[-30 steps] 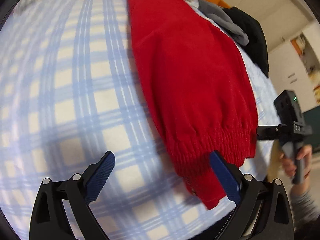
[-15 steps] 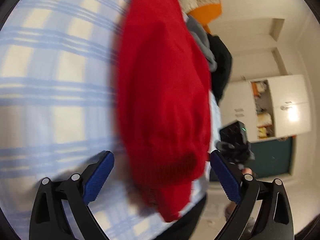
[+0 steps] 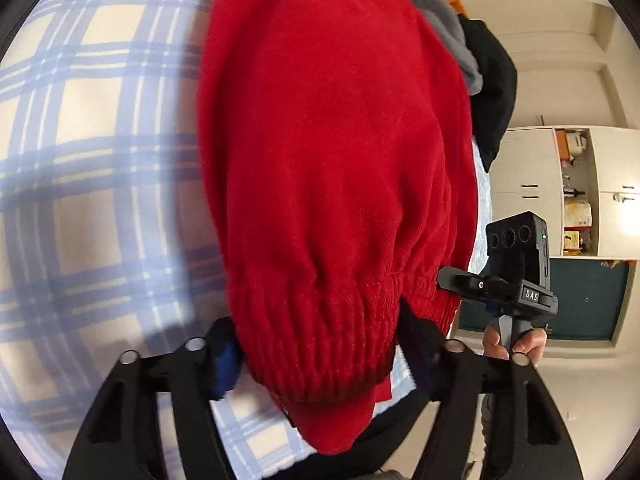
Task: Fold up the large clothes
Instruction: 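Lift the hem with both tools and fold it toward the collar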
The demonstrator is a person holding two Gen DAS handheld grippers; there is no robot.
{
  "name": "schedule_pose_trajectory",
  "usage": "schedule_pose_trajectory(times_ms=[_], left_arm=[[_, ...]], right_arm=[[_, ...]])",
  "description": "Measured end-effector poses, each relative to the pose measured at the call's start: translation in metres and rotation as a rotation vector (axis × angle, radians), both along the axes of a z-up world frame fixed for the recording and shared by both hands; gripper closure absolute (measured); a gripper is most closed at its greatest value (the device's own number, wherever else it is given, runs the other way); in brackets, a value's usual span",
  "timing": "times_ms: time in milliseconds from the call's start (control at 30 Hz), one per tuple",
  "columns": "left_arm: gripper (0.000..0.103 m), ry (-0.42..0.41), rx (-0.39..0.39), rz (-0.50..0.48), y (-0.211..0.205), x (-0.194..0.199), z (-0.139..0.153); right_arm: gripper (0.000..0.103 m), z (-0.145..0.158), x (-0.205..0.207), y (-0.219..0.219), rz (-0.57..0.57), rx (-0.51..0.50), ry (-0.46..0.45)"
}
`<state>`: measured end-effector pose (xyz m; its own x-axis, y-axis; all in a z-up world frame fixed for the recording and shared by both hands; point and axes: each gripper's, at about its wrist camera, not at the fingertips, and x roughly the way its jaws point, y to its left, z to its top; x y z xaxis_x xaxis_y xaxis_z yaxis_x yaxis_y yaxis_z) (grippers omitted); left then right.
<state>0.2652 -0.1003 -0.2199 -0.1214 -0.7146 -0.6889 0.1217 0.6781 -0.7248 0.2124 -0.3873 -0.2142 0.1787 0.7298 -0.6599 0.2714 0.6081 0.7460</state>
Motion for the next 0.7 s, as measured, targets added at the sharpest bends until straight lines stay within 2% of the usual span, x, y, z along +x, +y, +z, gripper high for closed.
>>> schedule_pose_trajectory(times_ms=[100,233,367,500,700], left_arm=[[0.052,0.062,-0.035,0.002,0.001,0.006,0.009],[0.055,0.167,-0.116,0.026,0.008,0.020,0.015],[0.054,0.301,-0.241,0.078,0.011,0.034,0.018],[0.052,0.334,-0.286,0.114,0.005,0.056,0.040],[0.047,0.330,-0.363,0.188,-0.003,0.109,0.077]], right_arm=[[0.055,0.012,0.005,0.002,0.035,-0.005,0.000],[0.060,0.039,0.016,-0.003,0.033,0.062,-0.013],[0.061,0.068,0.032,-0.018,-0.010,0.141,-0.070],[0.062,0.084,0.056,-0.032,-0.050,0.156,-0.105],[0.062,0.098,0.108,-0.055,-0.140,0.206,-0.134]])
